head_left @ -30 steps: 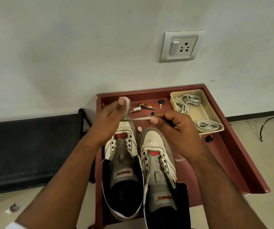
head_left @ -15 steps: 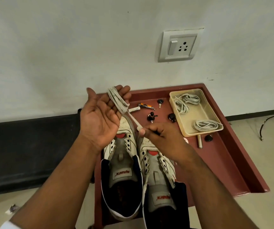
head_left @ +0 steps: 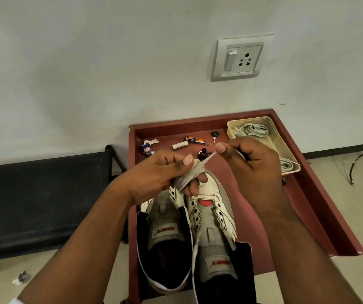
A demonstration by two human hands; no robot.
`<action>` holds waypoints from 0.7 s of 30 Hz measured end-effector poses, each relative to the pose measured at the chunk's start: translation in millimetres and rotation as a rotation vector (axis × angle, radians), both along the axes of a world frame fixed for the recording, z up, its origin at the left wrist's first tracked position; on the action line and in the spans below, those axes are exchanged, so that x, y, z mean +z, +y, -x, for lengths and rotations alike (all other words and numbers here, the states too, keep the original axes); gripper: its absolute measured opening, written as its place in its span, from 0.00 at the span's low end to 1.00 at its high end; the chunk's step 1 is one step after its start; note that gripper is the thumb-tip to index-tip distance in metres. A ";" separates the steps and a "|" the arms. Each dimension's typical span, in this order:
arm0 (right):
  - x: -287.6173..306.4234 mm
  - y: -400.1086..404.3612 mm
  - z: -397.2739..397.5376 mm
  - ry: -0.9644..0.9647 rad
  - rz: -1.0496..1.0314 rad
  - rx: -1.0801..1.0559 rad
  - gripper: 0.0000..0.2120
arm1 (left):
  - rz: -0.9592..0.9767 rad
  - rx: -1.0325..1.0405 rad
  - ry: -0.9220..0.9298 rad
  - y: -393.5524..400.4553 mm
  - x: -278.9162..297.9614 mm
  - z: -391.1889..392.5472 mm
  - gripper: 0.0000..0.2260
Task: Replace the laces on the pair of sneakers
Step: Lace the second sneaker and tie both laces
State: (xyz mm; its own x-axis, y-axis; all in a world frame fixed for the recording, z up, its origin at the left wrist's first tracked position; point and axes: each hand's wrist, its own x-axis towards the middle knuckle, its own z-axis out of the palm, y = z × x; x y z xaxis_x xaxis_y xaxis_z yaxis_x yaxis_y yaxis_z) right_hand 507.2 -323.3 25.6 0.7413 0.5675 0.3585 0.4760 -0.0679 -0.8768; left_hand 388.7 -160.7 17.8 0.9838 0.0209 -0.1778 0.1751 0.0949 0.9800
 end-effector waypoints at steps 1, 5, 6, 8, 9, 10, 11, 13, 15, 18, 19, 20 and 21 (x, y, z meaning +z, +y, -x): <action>-1.3 -0.7 -0.2 0.071 -0.003 -0.007 0.07 | 0.073 -0.018 -0.038 2.1 -2.4 -0.3 0.20; -21.2 9.9 6.0 0.284 0.067 0.055 0.07 | 0.371 0.079 -0.166 0.6 -5.2 -2.0 0.14; -27.0 13.2 8.8 0.290 0.096 0.083 0.09 | 0.495 0.181 -0.200 -0.2 -4.5 -3.5 0.12; -35.6 19.3 16.3 0.271 0.148 0.166 0.11 | 0.715 0.444 -0.255 1.1 -3.3 -7.6 0.13; -38.2 22.1 19.6 0.239 0.176 0.205 0.10 | 0.771 0.552 -0.281 2.6 -4.4 -9.5 0.14; -39.7 23.9 22.1 0.180 0.207 0.233 0.08 | 0.738 0.619 -0.290 3.4 -6.7 -11.6 0.15; -39.7 25.4 23.7 0.099 0.240 0.247 0.08 | 0.626 0.660 -0.267 2.6 -8.6 -13.5 0.17; -38.9 26.4 21.4 -0.073 0.294 0.221 0.08 | 0.282 0.683 -0.187 -3.9 -11.6 -15.8 0.19; -36.0 25.2 14.9 -0.251 0.284 0.120 0.07 | 0.049 0.587 -0.118 -13.3 -12.0 -15.2 0.21; -29.3 23.0 12.7 -0.455 0.226 0.021 0.06 | -0.105 0.459 -0.012 -20.3 -12.3 -14.3 0.21; -28.5 22.8 13.6 -0.476 0.201 0.024 0.06 | -0.129 0.430 0.028 -22.2 -11.2 -14.0 0.22; -28.8 22.5 14.6 -0.470 0.173 0.026 0.06 | -0.155 0.395 0.061 -22.6 -11.3 -13.6 0.26; -29.2 22.2 15.3 -0.438 0.143 0.019 0.06 | -0.144 0.360 0.071 -22.9 -11.5 -14.4 0.31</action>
